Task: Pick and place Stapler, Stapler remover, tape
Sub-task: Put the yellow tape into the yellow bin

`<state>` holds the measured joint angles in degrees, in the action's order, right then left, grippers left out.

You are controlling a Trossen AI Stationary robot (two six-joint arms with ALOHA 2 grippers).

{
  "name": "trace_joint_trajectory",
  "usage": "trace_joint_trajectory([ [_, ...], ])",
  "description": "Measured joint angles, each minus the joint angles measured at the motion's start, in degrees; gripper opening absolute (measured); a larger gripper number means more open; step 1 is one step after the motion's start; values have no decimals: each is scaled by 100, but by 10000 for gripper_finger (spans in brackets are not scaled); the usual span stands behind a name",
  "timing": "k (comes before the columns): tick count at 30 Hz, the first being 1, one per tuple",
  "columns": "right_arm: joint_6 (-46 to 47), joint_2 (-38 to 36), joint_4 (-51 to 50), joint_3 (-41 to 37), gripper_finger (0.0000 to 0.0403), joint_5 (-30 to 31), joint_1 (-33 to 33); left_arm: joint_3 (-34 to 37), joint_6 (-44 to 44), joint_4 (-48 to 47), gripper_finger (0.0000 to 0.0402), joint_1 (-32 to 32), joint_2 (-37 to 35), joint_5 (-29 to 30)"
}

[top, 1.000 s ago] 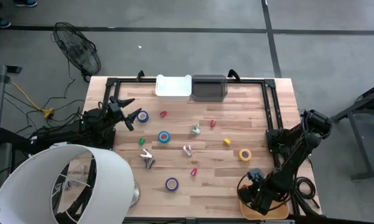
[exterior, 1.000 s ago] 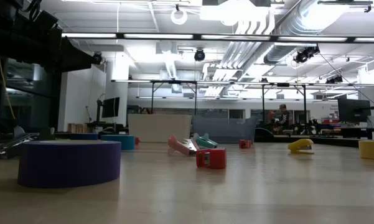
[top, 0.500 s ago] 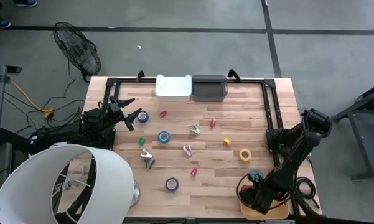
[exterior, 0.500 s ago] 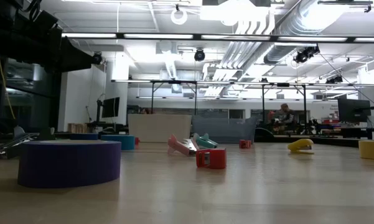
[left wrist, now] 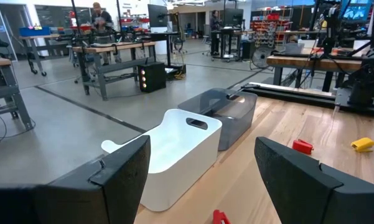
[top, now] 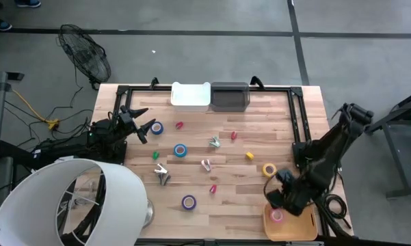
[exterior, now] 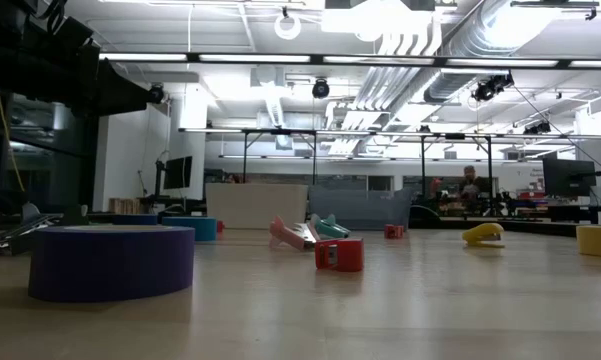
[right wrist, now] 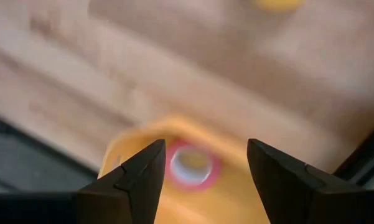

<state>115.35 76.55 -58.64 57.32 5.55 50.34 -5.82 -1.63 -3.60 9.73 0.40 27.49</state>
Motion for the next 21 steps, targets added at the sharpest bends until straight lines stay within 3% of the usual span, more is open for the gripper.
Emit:
trace_joint_trajectory([
  [6, -999, -421, -1755, 0, 217, 288, -879, 0, 0, 0, 285, -1, 0, 0],
  [10, -1829, -432, -2404, -32, 215, 533, -1513, 0, 0, -2, 285, -1, 0, 1],
  [16, -2972, -563, -1619, -830, 211, 221, -2316, -2, 0, -2, 285, 0, -2, -1],
  [21, -3143, -882, -545, -1721, 212, -191, -2600, -2, 0, -2, 285, 0, 0, 0],
])
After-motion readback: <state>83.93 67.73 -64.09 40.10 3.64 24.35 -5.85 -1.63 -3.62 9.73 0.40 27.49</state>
